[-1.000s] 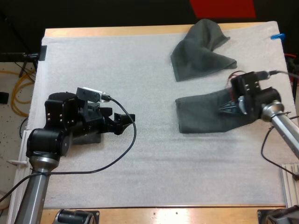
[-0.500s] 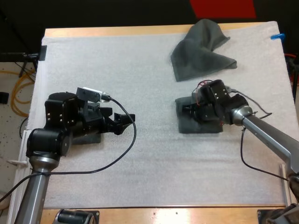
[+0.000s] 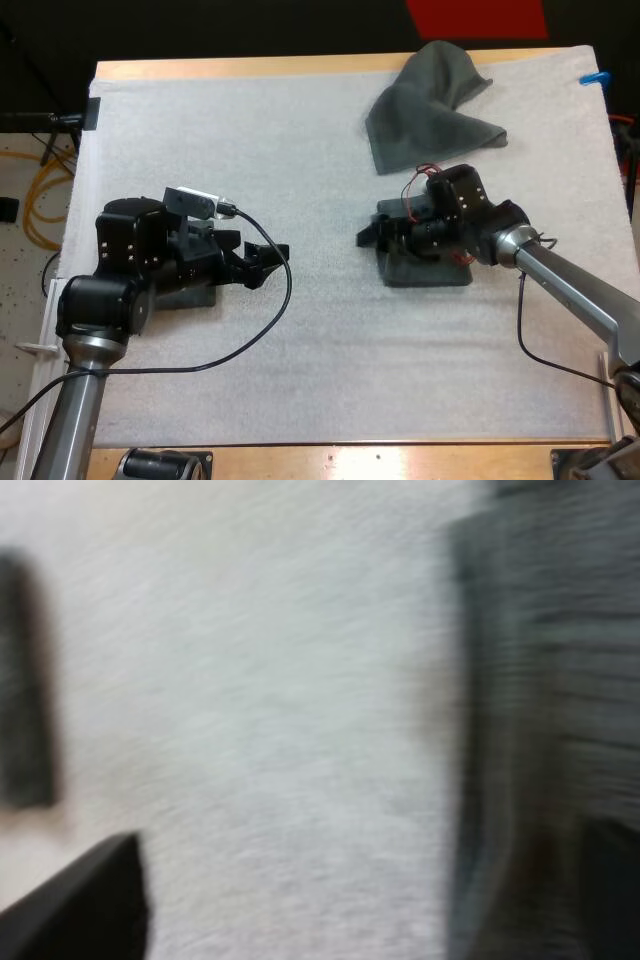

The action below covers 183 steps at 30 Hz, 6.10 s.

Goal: Pick towel from pile fold and stack

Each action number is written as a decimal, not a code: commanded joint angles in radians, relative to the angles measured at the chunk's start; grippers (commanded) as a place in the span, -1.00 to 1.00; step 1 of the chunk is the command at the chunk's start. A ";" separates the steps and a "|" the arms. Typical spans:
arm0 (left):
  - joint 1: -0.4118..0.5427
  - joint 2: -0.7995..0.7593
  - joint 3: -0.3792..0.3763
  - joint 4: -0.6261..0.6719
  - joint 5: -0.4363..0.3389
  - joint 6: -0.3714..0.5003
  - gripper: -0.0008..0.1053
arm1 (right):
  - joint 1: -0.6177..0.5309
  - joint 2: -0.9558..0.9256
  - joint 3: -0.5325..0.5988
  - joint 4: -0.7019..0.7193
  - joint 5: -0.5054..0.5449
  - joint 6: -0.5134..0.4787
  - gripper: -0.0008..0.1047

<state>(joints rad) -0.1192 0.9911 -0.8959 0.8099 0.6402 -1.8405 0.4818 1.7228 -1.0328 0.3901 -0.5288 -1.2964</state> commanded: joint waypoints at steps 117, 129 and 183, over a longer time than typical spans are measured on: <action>0.346 0.454 -0.346 0.412 -0.846 0.315 0.34 | 0.001 -0.951 -0.006 0.637 0.506 -0.248 0.75; 0.113 0.042 -0.346 0.315 -0.635 0.203 0.34 | -0.001 -0.907 -0.006 0.591 0.345 -0.225 0.75; 0.059 -1.146 0.056 0.581 -0.745 0.142 0.34 | -0.432 -1.765 0.399 0.641 0.421 -0.442 0.75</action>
<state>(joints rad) -0.0622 -0.0144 -0.8359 1.3704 -0.0930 -1.6849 0.0503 -0.0071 -0.6332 1.0281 -0.1151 -1.7418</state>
